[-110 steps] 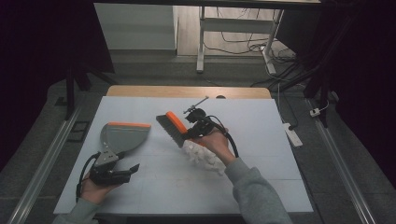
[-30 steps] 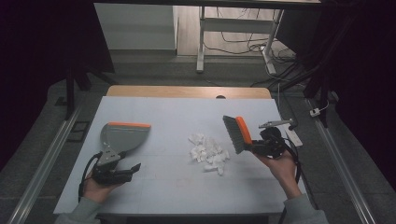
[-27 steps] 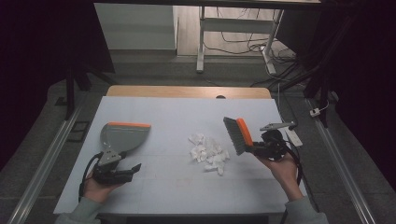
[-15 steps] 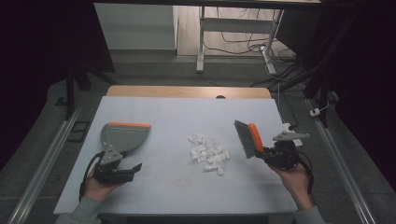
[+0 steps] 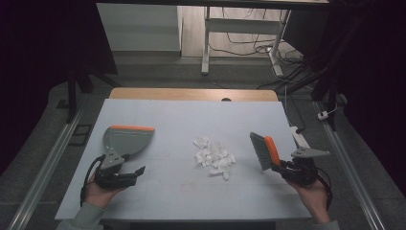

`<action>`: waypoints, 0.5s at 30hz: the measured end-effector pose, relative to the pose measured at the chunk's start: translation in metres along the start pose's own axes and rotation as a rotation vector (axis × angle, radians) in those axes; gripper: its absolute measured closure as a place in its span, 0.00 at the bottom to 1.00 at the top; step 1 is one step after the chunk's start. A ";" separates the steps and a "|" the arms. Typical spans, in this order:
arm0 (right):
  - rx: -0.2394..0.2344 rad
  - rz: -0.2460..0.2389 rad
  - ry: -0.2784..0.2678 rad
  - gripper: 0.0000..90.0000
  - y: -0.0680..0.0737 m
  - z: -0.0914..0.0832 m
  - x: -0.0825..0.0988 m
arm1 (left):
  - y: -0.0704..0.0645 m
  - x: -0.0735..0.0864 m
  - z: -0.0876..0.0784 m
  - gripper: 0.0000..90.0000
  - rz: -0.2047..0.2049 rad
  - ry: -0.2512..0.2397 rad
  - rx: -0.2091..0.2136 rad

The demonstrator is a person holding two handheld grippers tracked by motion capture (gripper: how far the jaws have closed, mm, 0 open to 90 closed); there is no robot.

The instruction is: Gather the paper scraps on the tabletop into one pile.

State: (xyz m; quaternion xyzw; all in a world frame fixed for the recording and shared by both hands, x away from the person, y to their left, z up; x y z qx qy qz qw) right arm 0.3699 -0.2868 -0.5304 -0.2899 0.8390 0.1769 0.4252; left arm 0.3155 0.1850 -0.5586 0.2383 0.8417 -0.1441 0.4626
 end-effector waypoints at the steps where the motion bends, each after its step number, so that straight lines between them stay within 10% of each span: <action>1: -0.007 -0.009 -0.002 0.78 0.001 0.001 0.000 | 0.000 0.000 0.000 0.29 0.001 -0.001 0.000; 15: -0.010 -0.034 -0.014 0.78 0.006 -0.001 -0.004 | 0.001 0.000 -0.001 0.29 -0.001 -0.006 0.006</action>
Point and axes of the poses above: each handheld gripper's, and its own axes: z roughly forward along the jaws, x roughly out of its underside, y roughly to its left, the point moved 10 cm from there along z, roughly forward along the jaws, and after that the axes turned 6 degrees about -y, right-handed, at the moved point
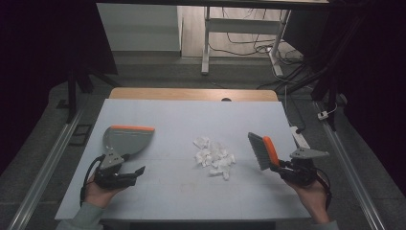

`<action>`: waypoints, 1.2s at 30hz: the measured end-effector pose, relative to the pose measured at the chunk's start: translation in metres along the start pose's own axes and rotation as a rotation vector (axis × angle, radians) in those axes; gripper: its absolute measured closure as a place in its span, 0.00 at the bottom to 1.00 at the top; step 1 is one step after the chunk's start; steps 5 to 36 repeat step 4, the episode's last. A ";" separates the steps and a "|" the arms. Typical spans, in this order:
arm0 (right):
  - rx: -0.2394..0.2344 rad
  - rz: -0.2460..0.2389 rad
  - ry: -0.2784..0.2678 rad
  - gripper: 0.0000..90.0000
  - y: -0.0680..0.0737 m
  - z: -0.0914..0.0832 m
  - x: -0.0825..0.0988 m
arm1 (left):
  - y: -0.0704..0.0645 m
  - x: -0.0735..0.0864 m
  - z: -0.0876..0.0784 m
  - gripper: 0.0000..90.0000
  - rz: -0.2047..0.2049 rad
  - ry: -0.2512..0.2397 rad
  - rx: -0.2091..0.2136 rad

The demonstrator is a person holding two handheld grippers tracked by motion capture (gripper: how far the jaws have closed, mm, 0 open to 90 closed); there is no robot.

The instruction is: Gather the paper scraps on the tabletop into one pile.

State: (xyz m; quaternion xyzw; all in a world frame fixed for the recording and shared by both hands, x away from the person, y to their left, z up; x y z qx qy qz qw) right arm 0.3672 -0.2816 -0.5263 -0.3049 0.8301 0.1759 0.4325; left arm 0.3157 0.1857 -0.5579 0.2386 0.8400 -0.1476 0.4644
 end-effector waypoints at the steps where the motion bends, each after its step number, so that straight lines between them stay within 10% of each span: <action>1: -0.002 -0.002 -0.001 0.78 0.000 0.000 0.000 | 0.000 0.000 0.000 0.29 0.001 0.000 0.000; 36: -0.006 -0.004 -0.008 0.78 0.000 -0.001 -0.001 | 0.000 0.000 0.000 0.28 0.000 0.000 0.000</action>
Point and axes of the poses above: each handheld gripper's, and its own axes: z roughly forward along the jaws, x roughly out of its underside, y roughly to its left, the point moved 10 cm from there along z, roughly forward along the jaws, and after that the axes turned 6 degrees about -y, right-handed, at the moved point
